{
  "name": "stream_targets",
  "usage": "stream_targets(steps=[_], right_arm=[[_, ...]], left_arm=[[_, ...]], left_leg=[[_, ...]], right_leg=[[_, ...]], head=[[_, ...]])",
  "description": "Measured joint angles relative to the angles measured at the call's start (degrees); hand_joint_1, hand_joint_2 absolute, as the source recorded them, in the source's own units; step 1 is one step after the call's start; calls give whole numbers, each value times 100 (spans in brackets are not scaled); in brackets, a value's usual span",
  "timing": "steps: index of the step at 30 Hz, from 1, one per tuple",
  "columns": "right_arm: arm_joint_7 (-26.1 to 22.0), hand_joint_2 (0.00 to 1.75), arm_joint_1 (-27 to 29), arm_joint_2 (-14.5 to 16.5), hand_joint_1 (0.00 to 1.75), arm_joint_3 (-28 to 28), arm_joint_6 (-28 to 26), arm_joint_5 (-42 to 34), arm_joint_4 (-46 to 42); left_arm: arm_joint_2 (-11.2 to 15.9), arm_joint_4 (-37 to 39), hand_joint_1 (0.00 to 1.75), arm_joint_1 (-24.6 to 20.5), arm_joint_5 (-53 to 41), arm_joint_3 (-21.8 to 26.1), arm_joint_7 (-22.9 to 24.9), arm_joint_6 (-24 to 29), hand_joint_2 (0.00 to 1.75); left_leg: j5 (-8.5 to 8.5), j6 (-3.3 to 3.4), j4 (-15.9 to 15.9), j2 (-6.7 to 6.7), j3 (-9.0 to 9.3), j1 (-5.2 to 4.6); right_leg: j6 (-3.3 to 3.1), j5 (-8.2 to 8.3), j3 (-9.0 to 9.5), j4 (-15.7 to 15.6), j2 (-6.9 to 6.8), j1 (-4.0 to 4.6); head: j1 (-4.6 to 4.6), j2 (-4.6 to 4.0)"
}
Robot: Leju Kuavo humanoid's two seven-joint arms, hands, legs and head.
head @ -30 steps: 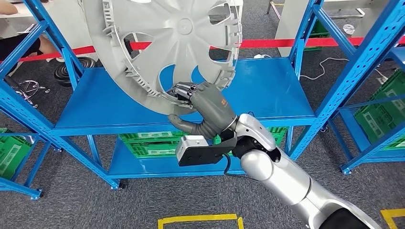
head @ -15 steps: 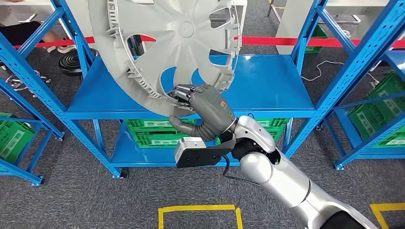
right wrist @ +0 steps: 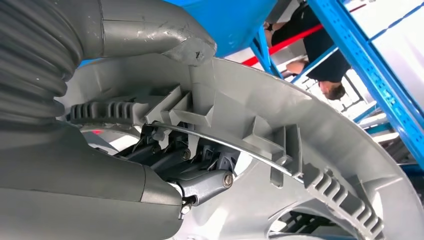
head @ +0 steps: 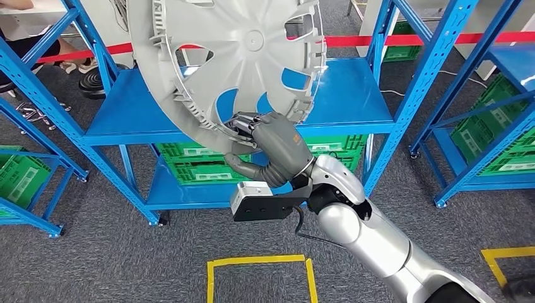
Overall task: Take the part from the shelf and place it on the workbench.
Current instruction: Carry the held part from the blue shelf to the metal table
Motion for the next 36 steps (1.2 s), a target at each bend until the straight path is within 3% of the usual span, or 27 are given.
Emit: stream_targets(steps=[1, 2, 3, 4, 6, 8, 10, 11, 12, 14, 15, 16, 17, 19, 21, 23, 25, 26, 28, 30, 31, 32, 34, 36], right_arm=[[1, 175, 1, 1, 175, 0, 1, 0, 1], [1, 175, 0, 1, 175, 0, 1, -1, 1], [1, 175, -2, 2, 175, 0, 2, -1, 1], [2, 175, -6, 5, 175, 0, 3, -2, 0], [12, 175, -26, 19, 175, -2, 10, -9, -1], [21, 175, -57, 38, 175, -4, 31, -23, -2], [21, 175, -86, 48, 175, -4, 55, -33, -1], [20, 175, -102, 49, 175, -4, 62, -35, 0], [21, 175, -118, 48, 175, -4, 68, -38, 1], [24, 175, -147, 46, 175, -3, 71, -65, 2], [25, 175, -159, 46, 175, -1, 70, -94, 3], [27, 175, -173, 45, 175, 2, 66, -137, 5], [32, 175, -194, 43, 175, 6, 61, -188, 10], [45, 175, -257, 39, 175, 10, 49, -284, 24], [56, 175, -322, 40, 175, 14, 30, -349, 34], [62, 175, -348, 44, 175, 22, -14, -373, 37], [78, 175, -345, 54, 175, 41, -64, -343, 38], [95, 175, -342, 67, 175, 54, -84, -316, 38], [119, 175, -341, 96, 175, 71, -114, -276, 37], [132, 175, -319, 117, 175, 83, -131, -256, 36], [142, 175, -299, 122, 175, 87, -134, -249, 36], [152, 175, -275, 126, 175, 92, -131, -239, 36], [163, 175, -258, 144, 175, 95, -121, -216, 36], [170, 175, -283, 182, 175, 96, -100, -207, 36]], left_arm=[[2, 0, 0, 0, 1, 1, 1, 1, 175], [2, 0, 0, 2, 1, 1, 1, 1, 175], [4, -1, 0, 4, 2, 1, 1, 1, 175], [7, -4, 0, 4, 2, 1, -1, 1, 175], [13, -15, 0, -4, 2, 1, -7, 1, 175], [20, -21, 0, -11, 2, 1, -13, 1, 175], [27, -18, 0, -7, 2, 2, -14, 0, 175], [34, -17, 0, -4, 2, 3, -15, 0, 175], [43, -17, 0, -2, 2, 5, -20, -1, 175], [61, -16, 0, 3, 2, 13, -35, -3, 175], [66, -16, 0, 10, 2, 16, -45, -6, 175], [68, -15, 0, 19, 0, 18, -55, -8, 175], [69, -15, 0, 27, -2, 19, -64, -10, 175], [72, -15, 0, 34, -7, 19, -79, -11, 175], [78, -19, 0, 39, -9, 20, -87, -10, 175], [86, -21, 0, 46, -9, 21, -95, -11, 175], [102, -16, 0, 59, -8, 25, -102, -15, 175], [110, -13, 0, 67, -7, 27, -102, -19, 175], [120, -8, 0, 78, -7, 30, -105, -30, 175], [121, -7, 0, 80, -7, 30, -109, -38, 175], [122, -7, 0, 79, -7, 30, -111, -39, 175], [125, -7, 0, 79, -7, 31, -114, -41, 175], [129, -9, 0, 72, -7, 32, -120, -44, 175], [134, -20, 0, 43, -7, 32, -128, -45, 175]], left_leg=[[-21, -2, 216, 0, 19, -1], [71, 8, 239, -1, 136, -1], [213, 29, 53, -2, 354, -3], [307, 62, -303, -7, 656, -9], [251, 139, -1117, -20, 1246, -42], [155, 215, -1502, -32, 1438, -90], [268, 302, -1558, -21, 1365, -88], [344, 341, -1578, -9, 1327, -76], [425, 378, -1598, 4, 1270, -60], [575, 424, -1593, 15, 1097, -57], [648, 439, -1580, 19, 992, -59], [721, 441, -1563, 22, 881, -62], [792, 436, -1539, 26, 764, -62], [923, 408, -1468, 31, 529, -56], [1031, 350, -1394, 23, 355, -61], [1129, 276, -1374, 15, 300, -63], [1211, 200, -1402, 5, 284, -46], [1132, 163, -1365, -3, 249, -36], [648, 94, -995, -12, 136, -15], [101, 34, -290, -10, 26, 1], [4, 15, 12, -10, 21, 6], [40, 7, 175, -10, 79, 8], [300, 26, -72, -12, 464, 8], [246, 97, -900, -26, 1128, -10]], right_leg=[[6, 69, -87, 2, 0, 3], [15, 138, -175, 4, 0, 5], [27, 205, -253, 4, 1, 8], [42, 267, -317, 5, 1, 8], [94, 377, -395, -4, -3, 14], [166, 489, -418, -42, -13, 1], [241, 566, -439, -84, -11, -11], [274, 483, -475, -37, -7, -12], [300, 284, -535, 112, -2, -12], [329, -310, -693, 720, -1, -17], [336, -514, -750, 1068, 0, -17], [340, -576, -760, 1330, 0, -16], [340, -498, -697, 1440, 0, -15], [328, -228, -294, 1114, -3, -17], [286, -298, 243, 398, -3, 6], [217, -459, 441, 10, 10, 36], [129, -367, 366, -23, 6, 34], [83, -294, 320, -30, -3, 27], [19, -133, 186, -52, -16, 1], [7, 22, 10, -50, -16, -2], [13, 100, -86, -47, -17, -1], [21, 179, -189, -45, -18, -1], [46, 336, -382, -42, -12, -1], [93, 475, -508, -39, -3, 4]], head=[[1, 0], [-1, 0], [-1, 0], [0, 0], [2, 0], [-4, 0], [-13, 0], [-7, 0], [0, 0], [15, 0], [16, 0], [16, 0], [16, 0], [17, 0], [16, 0], [27, 0], [44, 0], [37, 0], [20, 0], [7, 0], [7, 0], [7, 0], [7, 0], [10, 0]])
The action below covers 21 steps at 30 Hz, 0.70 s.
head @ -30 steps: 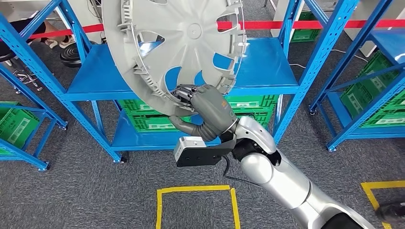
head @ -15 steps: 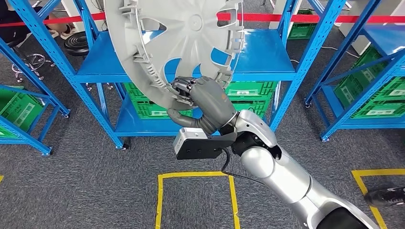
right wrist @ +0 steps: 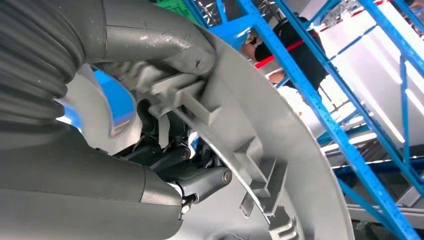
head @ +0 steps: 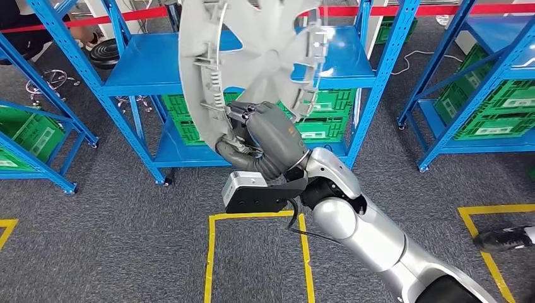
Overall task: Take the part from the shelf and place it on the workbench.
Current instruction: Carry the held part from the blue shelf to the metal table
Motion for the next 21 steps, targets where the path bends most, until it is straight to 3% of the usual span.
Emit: stream_targets(steps=[2, 4, 5, 6, 7, 9, 10, 11, 12, 14, 16, 17, 19, 20, 21], right_arm=[[17, 175, -23, 42, 175, 3, 27, -7, 2], [23, 175, -33, 66, 175, 6, 49, -6, 8], [16, 175, -42, 70, 175, 7, 56, -5, 16], [4, 175, -53, 70, 175, 7, 64, -7, 26], [-9, 175, -63, 68, 175, 7, 71, -10, 39], [-37, 175, -66, 65, 175, 7, 79, -19, 68], [-47, 175, -58, 61, 175, 7, 80, -22, 85], [-55, 175, -49, 57, 175, 7, 79, -25, 103], [-59, 175, -43, 52, 175, 7, 78, -26, 120], [-67, 175, -40, 47, 175, 7, 74, -26, 142], [-79, 175, -35, 46, 175, 7, 66, -23, 147], [-89, 175, -32, 45, 175, 6, 59, -21, 150], [-116, 175, -23, 43, 175, 6, 46, -14, 160], [-130, 175, -25, 42, 175, 6, 43, -10, 166], [-139, 175, -28, 44, 175, 7, 41, -7, 170]], left_arm=[[2, -10, 0, -28, 0, 0, -6, 0, 175], [-2, -8, 0, -29, 0, 2, -6, 0, 175], [-3, -5, 0, -25, 0, 3, -4, 0, 175], [-1, -3, 0, -19, -1, 4, -2, 0, 175], [0, 0, 0, -15, -1, 5, -1, 0, 175], [6, 1, 0, -14, -5, 7, 1, 0, 175], [5, 2, 0, -14, -7, 7, 1, 0, 175], [4, 3, 0, -13, -9, 7, 1, 0, 175], [3, 4, 0, -12, -10, 7, 2, 0, 175], [1, 4, 0, -15, -13, 7, 7, 1, 175], [-3, 4, 0, -19, -14, 7, 15, 1, 175], [-4, 4, 0, -20, -14, 7, 18, 1, 175], [-5, 7, 0, -14, -15, 7, 22, 0, 175], [-4, 9, 0, -10, -15, 7, 25, 0, 175], [-5, 12, 0, -6, -15, 7, 27, -2, 175]], left_leg=[[-164, 93, -579, -19, 361, -45], [-75, 190, -676, -17, 316, -63], [-4, 243, -698, -6, 276, -57], [81, 292, -721, 8, 220, -43], [171, 328, -735, 22, 148, -30], [335, 361, -721, 33, -46, -36], [412, 362, -705, 37, -158, -39], [486, 357, -683, 43, -275, -41], [554, 347, -655, 48, -391, -41], [674, 314, -583, 56, -602, -39], [771, 256, -513, 55, -735, -49], [820, 219, -503, 54, -764, -53], [930, 138, -537, 50, -788, -45], [915, 101, -530, 44, -820, -36], [794, 66, -455, 37, -873, -26]], right_leg=[[74, 134, -31, -36, -9, -6], [158, 259, -38, -106, -16, -25], [188, 211, -69, -88, -11, -30], [210, 37, -124, 29, -4, -32], [223, -239, -203, 266, -1, -36], [244, -853, -379, 1022, 3, -37], [252, -990, -423, 1372, 3, -35], [257, -986, -396, 1589, 3, -33], [255, -872, -271, 1606, 3, -33], [233, -671, 270, 1062, -2, -33], [188, -801, 825, 283, -2, -9], [159, -895, 954, 66, 3, 5], [80, -857, 935, -20, 7, 19], [32, -794, 891, -34, 2, 11], [-15, -714, 830, -52, -7, 0]], head=[[-3, 0], [-19, 0], [-26, 0], [-17, 0], [-9, 0], [8, 0], [10, 0], [10, 0], [10, 0], [10, 0], [9, 0], [14, 0], [31, 0], [36, 0], [29, 0]])
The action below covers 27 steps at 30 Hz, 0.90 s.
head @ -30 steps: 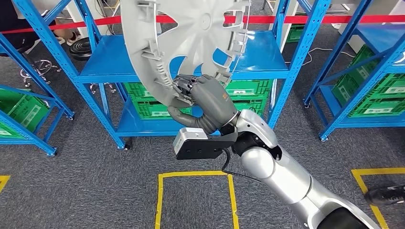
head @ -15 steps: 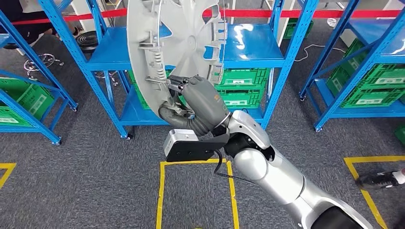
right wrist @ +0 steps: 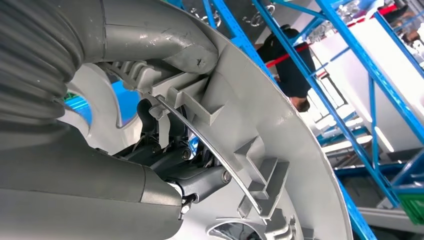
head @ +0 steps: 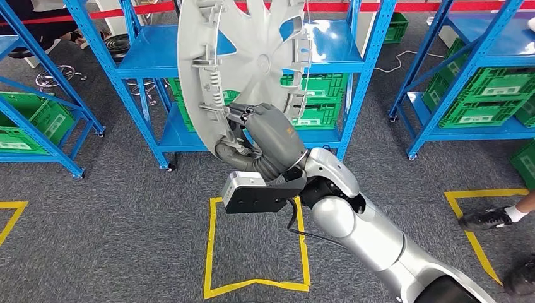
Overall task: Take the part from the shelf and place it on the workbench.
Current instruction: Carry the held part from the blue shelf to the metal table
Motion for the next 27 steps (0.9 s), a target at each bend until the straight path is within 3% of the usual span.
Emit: stream_targets(steps=[1, 3, 4, 5, 6, 7, 8, 10, 11, 12, 14, 15, 16, 18, 19, 20, 21, 22, 23, 24, 26, 27], right_arm=[[-4, 175, -2, 1, 175, 0, -2, 2, 3], [-7, 175, 1, 3, 175, 0, -5, 3, 4], [-7, 175, 5, 3, 175, 0, -5, 3, 4], [-7, 175, 8, 3, 175, 0, -5, 3, 5], [-7, 175, 9, 3, 175, 0, -5, 3, 5], [-7, 175, 9, 3, 175, 0, -5, 2, 5], [-7, 175, 7, 3, 175, 0, -5, 2, 5], [-7, 175, 6, 3, 175, -3, -7, 1, 4], [-8, 175, 5, 4, 175, -4, -8, 1, 3], [-10, 175, 5, 4, 175, -5, -9, 1, 3], [-13, 175, 7, -1, 175, -4, -12, 4, 5], [-11, 175, 7, -5, 175, -4, -12, 6, 8], [-7, 175, 8, -11, 175, -4, -12, 8, 10], [7, 175, 8, -17, 175, -4, -11, 12, 11], [15, 175, 8, -21, 175, -4, -10, 13, 10], [26, 175, 9, -25, 175, -4, -7, 13, 10], [39, 175, 9, -29, 175, -4, -3, 13, 10], [52, 175, 9, -33, 175, -4, 2, 12, 9], [63, 175, 8, -35, 175, -5, 4, 11, 9], [70, 175, 7, -38, 175, -6, 5, 11, 8], [77, 175, 22, -47, 175, -11, -4, 16, -1], [81, 175, 38, -55, 175, -15, -16, 26, -5]], left_arm=[[-2, 3, 0, 3, -1, 0, 2, -2, 175], [-9, 4, 0, 0, -2, 0, 2, -6, 175], [-10, 4, 0, -3, -2, 0, 2, -6, 175], [-10, 4, 0, -5, -2, 0, 2, -6, 175], [-10, 4, 0, -5, -2, 0, 2, -6, 175], [-10, 2, 0, -7, -2, 0, 2, -6, 175], [-10, -1, 0, -13, -2, 0, 2, -7, 175], [-10, -10, 0, -35, -2, 0, 2, -6, 175], [-12, -12, 0, -46, -2, 0, 1, -6, 175], [-14, -13, 0, -53, -2, 0, 1, -6, 175], [-21, -7, 0, -47, -4, 0, 2, -5, 175], [-22, -5, 0, -43, -9, 0, 4, -5, 175], [-22, -3, 0, -41, -18, 0, 7, -5, 175], [-19, -3, 0, -43, -39, 0, 16, -5, 175], [-20, -3, 0, -43, -49, 0, 24, -5, 175], [-23, -2, 0, -43, -56, 0, 32, -5, 175], [-26, -1, 0, -43, -63, 0, 42, -5, 175], [-28, -1, 0, -42, -72, 0, 50, -5, 175], [-30, -1, 0, -43, -79, 0, 55, -5, 175], [-31, -2, 0, -43, -85, 0, 57, -5, 175], [-32, -3, 0, -43, -95, 0, 60, -5, 175], [-32, -3, 0, -44, -101, 0, 64, -5, 175]], left_leg=[[-236, -35, 192, -6, -73, 11], [-833, -97, 885, -9, -238, 28], [-1008, -118, 1259, -9, -285, 34], [-1040, -128, 1515, -9, -274, 35], [-954, -129, 1592, -9, -181, 36], [-813, -120, 1456, -10, 22, 37], [-718, -101, 1124, -14, 331, 37], [-807, -36, 251, -31, 1000, 12], [-896, 2, -59, -42, 1186, -7], [-945, 44, -222, -50, 1248, -30], [-840, 142, -285, -44, 1169, -33], [-768, 198, -294, -30, 1125, -26], [-688, 244, -306, -16, 1068, -14], [-546, 296, -295, -1, 905, -14], [-478, 299, -279, 2, 808, -17], [-416, 297, -258, 5, 707, -19], [-359, 288, -231, 10, 606, -18], [-308, 275, -199, 15, 507, -15], [-263, 256, -162, 18, 417, -11], [-224, 230, -122, 18, 332, -16], [-146, 165, -62, 17, 223, -24], [-101, 128, -55, 16, 195, -27]], right_leg=[[-33, 85, -77, -15, -7, -14], [-56, 240, -256, -12, -9, -16], [-53, 316, -350, -8, -8, -15], [-46, 388, -443, -3, -8, -14], [-36, 459, -533, 2, -9, -14], [-23, 530, -622, 6, -9, -14], [-6, 599, -696, 10, -8, -14], [46, 728, -801, 8, -11, -5], [79, 791, -824, -6, -15, -6], [117, 856, -837, -32, -20, -10], [196, 927, -871, -72, -15, -24], [223, 825, -915, -11, -8, -27], [242, 605, -986, 164, -1, -30], [260, -9, -1177, 857, 3, -36], [269, -219, -1256, 1258, 4, -37], [276, -291, -1277, 1552, 5, -36], [279, -243, -1212, 1672, 5, -36], [278, -112, -1039, 1571, 4, -37], [274, 15, -772, 1281, 1, -39], [264, 38, -462, 871, -1, -33], [210, -68, -24, 211, 9, -13], [174, -131, 45, 63, 16, 3]], head=[[-8, 0], [-22, 0], [-21, 0], [-21, 0], [-22, 0], [-22, 0], [-22, 0], [-18, 0], [-19, 0], [-20, 0], [-27, 0], [-22, 0], [-16, 0], [-4, 0], [-3, 0], [-3, 0], [-2, 0], [-1, 0], [-1, 0], [-1, 0], [-3, 0], [-4, 0]])
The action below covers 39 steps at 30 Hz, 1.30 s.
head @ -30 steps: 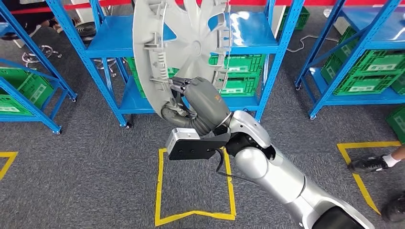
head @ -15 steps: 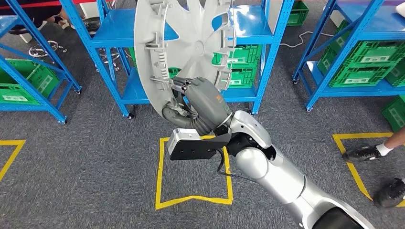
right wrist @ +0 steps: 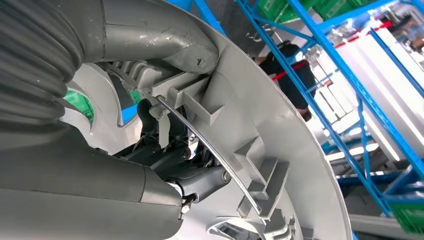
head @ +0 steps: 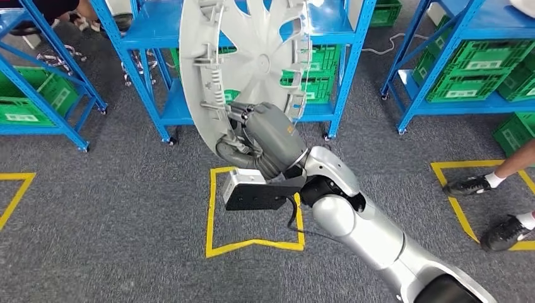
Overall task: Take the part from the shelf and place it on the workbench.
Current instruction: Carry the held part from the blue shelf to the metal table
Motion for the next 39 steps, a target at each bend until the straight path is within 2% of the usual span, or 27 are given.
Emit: stream_targets(steps=[2, 3, 5, 7, 8, 9, 10, 12, 14, 16, 18, 19, 20, 22, 23, 24, 25, 26, 27, 29, 30, 32, 34, 35, 37, 38, 39], right_arm=[[6, 175, 41, -18, 175, -7, -23, 26, -3], [10, 175, 53, -22, 175, -8, -29, 37, -3], [30, 175, 48, -23, 175, -9, -14, 48, -3], [61, 175, 28, -21, 175, -9, 20, 49, -3], [77, 175, 21, -21, 175, -9, 37, 47, -3], [90, 175, 17, -21, 175, -9, 46, 45, -3], [98, 175, 15, -21, 175, -9, 54, 42, -3], [104, 175, 2, -19, 175, -10, 61, 38, -3], [105, 175, -26, -14, 175, -17, 61, 38, -3], [105, 175, -50, -6, 175, -24, 62, 38, -3], [105, 175, -59, -4, 175, -29, 63, 38, -2], [107, 175, -63, -6, 175, -33, 63, 38, -2], [107, 175, -66, -8, 175, -37, 63, 38, -1], [106, 175, -71, -8, 175, -39, 63, 38, -1], [106, 175, -71, -8, 175, -40, 63, 38, -1], [107, 175, -70, -8, 175, -40, 63, 38, -1], [107, 175, -71, -8, 175, -40, 63, 38, -1], [108, 175, -71, -8, 175, -40, 63, 37, -1], [108, 175, -71, -9, 175, -42, 62, 37, -1], [101, 175, -52, -11, 175, -46, 49, 45, -3], [92, 175, -32, -16, 175, -49, 39, 59, -3], [56, 175, 21, -28, 175, -54, 27, 106, -3], [16, 175, 48, -36, 175, -55, 46, 168, -3], [4, 175, 52, -38, 175, -55, 65, 209, -3], [3, 175, 57, -40, 175, -55, 117, 330, -3], [8, 175, 61, -41, 175, -54, 145, 398, -3], [18, 175, 66, -42, 175, -53, 171, 458, -4]], left_arm=[[2, 3, 0, 2, -14, 0, 11, -1, 175], [3, 5, 0, 5, -23, 1, 20, -2, 175], [3, 8, 0, 6, -43, 1, 30, -5, 175], [0, 9, 0, 2, -53, 0, 31, -7, 175], [0, 9, 0, 0, -55, 0, 31, -7, 175], [0, 9, 0, 0, -55, 0, 31, -7, 175], [0, 8, 0, -1, -56, 0, 31, -7, 175], [3, 2, 0, -12, -56, 0, 31, -7, 175], [7, -2, 0, -29, -56, 0, 26, -7, 175], [7, -2, 0, -37, -56, 0, 27, -7, 175], [3, 2, 0, -37, -56, 1, 32, -7, 175], [4, 3, 0, -38, -56, 1, 34, -7, 175], [4, 3, 0, -40, -56, 2, 33, -7, 175], [5, 2, 0, -41, -56, 2, 32, -7, 175], [2, 2, 0, -41, -57, 2, 31, -7, 175], [-1, 3, 0, -40, -58, 2, 25, -7, 175], [-4, 3, 0, -40, -61, 2, 5, -8, 175], [-7, 3, 0, -41, -66, 2, -27, -10, 175], [-9, 2, 0, -42, -71, 2, -65, -13, 175], [-10, -3, 0, -44, -83, 2, -130, -17, 175], [-10, -5, 0, -45, -89, 2, -151, -17, 175], [-8, -5, 0, -42, -98, 2, -193, -17, 175], [0, -4, 0, -39, -105, 2, -231, -17, 175], [3, -4, 0, -39, -107, 2, -247, -17, 175], [4, -2, 0, -39, -109, 2, -273, -17, 175], [4, -1, 0, -38, -110, 2, -281, -17, 175], [5, 2, 0, -37, -110, 2, -285, -17, 175]], left_leg=[[64, -75, -10, -5, -24, 15], [-3, -115, 30, -11, -60, 24], [-425, -190, 433, -19, -202, 49], [-929, -244, 1178, -21, -380, 62], [-1038, -255, 1472, -22, -413, 64], [-1023, -253, 1601, -22, -364, 63], [-910, -239, 1514, -23, -211, 61], [-686, -166, 808, -37, 348, 44], [-698, -90, 53, -62, 848, 2], [-709, -39, -212, -76, 970, -45], [-580, 35, -263, -55, 904, -25], [-510, 79, -287, -39, 851, -8], [-438, 114, -300, -24, 781, 11], [-316, 149, -273, -12, 603, 6], [-263, 148, -252, -9, 506, 6], [-213, 142, -226, -5, 407, 8], [-167, 131, -192, 0, 304, 12], [-127, 115, -153, 4, 205, 18], [-87, 90, -102, 6, 114, 23], [-24, 30, 4, 3, -20, 16], [9, -8, 35, 0, -52, 9], [84, -85, 31, -3, -73, 15], [-19, -161, 125, -11, -139, 38], [-192, -197, 312, -14, -214, 49], [-649, -258, 966, -18, -428, 66], [-800, -277, 1294, -18, -516, 70], [-853, -285, 1482, -18, -532, 71]], right_leg=[[-87, 59, -45, -39, -3, 1], [-136, 108, -83, -43, -12, -3], [-209, 227, -187, -60, -29, -20], [-228, 344, -330, -51, -28, -13], [-225, 400, -403, -44, -28, -8], [-220, 455, -476, -37, -28, -3], [-212, 507, -546, -32, -27, 1], [-186, 607, -658, -28, -26, 7], [-136, 703, -716, -41, -34, 4], [-70, 818, -740, -90, -46, -14], [-5, 818, -785, -99, -39, -21], [20, 678, -839, 4, -31, -19], [39, 433, -919, 227, -24, -17], [66, -122, -1102, 945, -18, -20], [80, -261, -1154, 1290, -19, -22], [90, -247, -1145, 1504, -19, -23], [97, -106, -1061, 1553, -20, -26], [101, 86, -888, 1410, -21, -33], [102, 187, -636, 1104, -24, -40], [64, 65, -114, 364, -21, -24], [30, -59, 36, 121, -18, -11], [-65, -94, 68, 5, -16, 7], [-159, -2, 14, -8, -26, -4], [-200, 48, -22, -16, -37, -15], [-243, 128, -110, -15, -60, -17], [-247, 162, -155, -13, -79, -13], [-245, 195, -199, -11, -99, -9]], head=[[7, 0], [3, 0], [-8, 0], [-19, 0], [-19, 0], [-21, 0], [-20, 0], [-20, 0], [-15, 0], [-17, 0], [-19, 0], [-12, 0], [-6, 0], [5, 0], [6, 0], [6, 0], [6, 0], [5, 0], [5, 0], [4, 0], [5, 0], [7, 0], [1, 0], [-4, 0], [-15, 0], [-16, 0], [-16, 0]])
